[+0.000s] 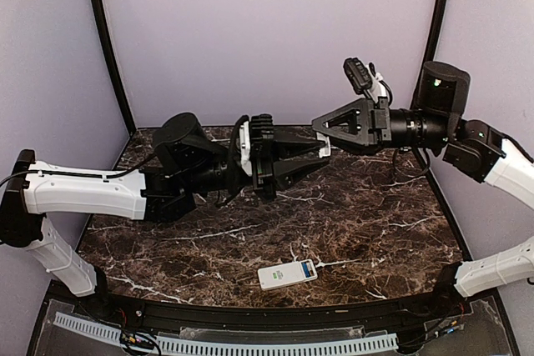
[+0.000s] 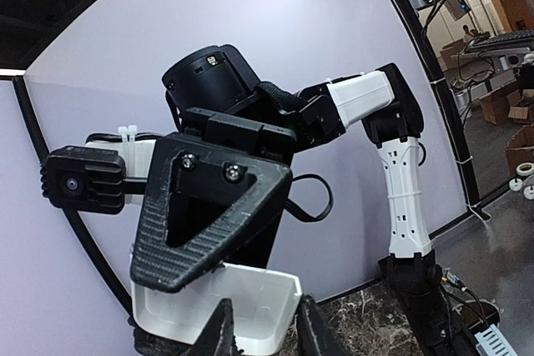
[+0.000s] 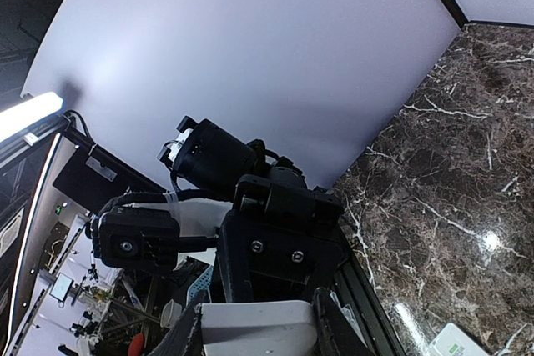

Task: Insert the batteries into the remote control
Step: Pass from the left arm to the right, then place the battery cover at the center of the board.

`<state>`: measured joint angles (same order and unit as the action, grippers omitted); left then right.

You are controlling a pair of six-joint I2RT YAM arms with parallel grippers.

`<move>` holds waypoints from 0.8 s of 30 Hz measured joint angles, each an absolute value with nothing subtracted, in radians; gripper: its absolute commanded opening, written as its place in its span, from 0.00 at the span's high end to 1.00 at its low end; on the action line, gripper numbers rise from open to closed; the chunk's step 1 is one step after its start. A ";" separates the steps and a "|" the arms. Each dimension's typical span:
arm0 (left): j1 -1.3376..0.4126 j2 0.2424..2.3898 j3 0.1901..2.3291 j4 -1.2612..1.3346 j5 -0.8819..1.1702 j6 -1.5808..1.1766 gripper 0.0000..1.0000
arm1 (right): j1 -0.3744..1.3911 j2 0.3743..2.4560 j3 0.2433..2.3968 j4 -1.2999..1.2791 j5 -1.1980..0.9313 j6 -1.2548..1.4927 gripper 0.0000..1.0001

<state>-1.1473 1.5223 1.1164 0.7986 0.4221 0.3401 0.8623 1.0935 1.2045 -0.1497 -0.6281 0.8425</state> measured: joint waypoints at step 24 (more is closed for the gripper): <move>-1.147 1.354 0.920 0.625 0.150 0.276 0.36 | 0.811 1.254 1.137 -0.690 -0.064 0.668 1.00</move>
